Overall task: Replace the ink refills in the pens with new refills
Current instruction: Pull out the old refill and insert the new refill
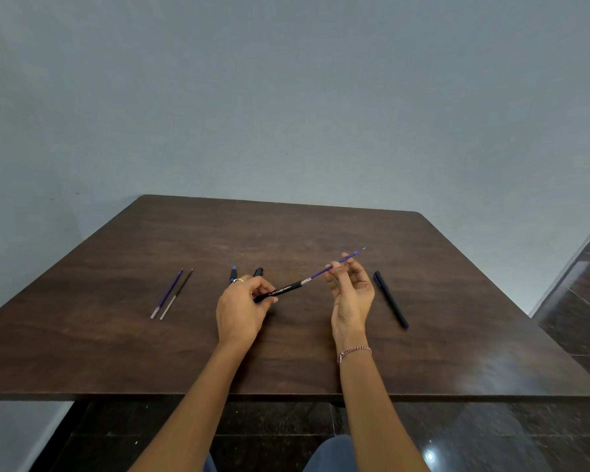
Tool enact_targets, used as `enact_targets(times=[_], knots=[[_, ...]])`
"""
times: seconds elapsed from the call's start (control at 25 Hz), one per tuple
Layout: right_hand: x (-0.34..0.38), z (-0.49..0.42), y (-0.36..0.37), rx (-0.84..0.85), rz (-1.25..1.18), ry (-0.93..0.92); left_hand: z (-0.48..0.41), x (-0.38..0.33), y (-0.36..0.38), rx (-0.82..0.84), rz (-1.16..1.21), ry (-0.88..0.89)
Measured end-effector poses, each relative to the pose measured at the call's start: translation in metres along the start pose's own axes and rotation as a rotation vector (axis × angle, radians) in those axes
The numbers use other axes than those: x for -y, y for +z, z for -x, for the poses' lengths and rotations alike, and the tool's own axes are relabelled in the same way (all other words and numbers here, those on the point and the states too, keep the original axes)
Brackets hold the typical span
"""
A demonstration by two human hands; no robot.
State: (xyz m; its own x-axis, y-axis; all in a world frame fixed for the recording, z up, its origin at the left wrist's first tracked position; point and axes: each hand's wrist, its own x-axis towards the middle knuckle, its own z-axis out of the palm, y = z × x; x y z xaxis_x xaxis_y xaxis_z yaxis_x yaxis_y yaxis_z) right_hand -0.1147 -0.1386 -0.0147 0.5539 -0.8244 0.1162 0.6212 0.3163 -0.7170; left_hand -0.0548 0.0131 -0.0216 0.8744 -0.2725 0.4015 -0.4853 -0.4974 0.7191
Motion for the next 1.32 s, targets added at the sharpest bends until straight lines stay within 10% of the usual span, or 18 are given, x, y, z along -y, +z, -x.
enact_targets(times=[0.36,1.32], knots=[[-0.014,0.008,0.002,0.343,0.489,-0.052,0.001,0.003,0.002,0.010,0.076,0.004],[-0.008,0.017,0.011,0.279,0.606,-0.229,-0.001,0.004,-0.006,-0.075,0.321,-0.170]])
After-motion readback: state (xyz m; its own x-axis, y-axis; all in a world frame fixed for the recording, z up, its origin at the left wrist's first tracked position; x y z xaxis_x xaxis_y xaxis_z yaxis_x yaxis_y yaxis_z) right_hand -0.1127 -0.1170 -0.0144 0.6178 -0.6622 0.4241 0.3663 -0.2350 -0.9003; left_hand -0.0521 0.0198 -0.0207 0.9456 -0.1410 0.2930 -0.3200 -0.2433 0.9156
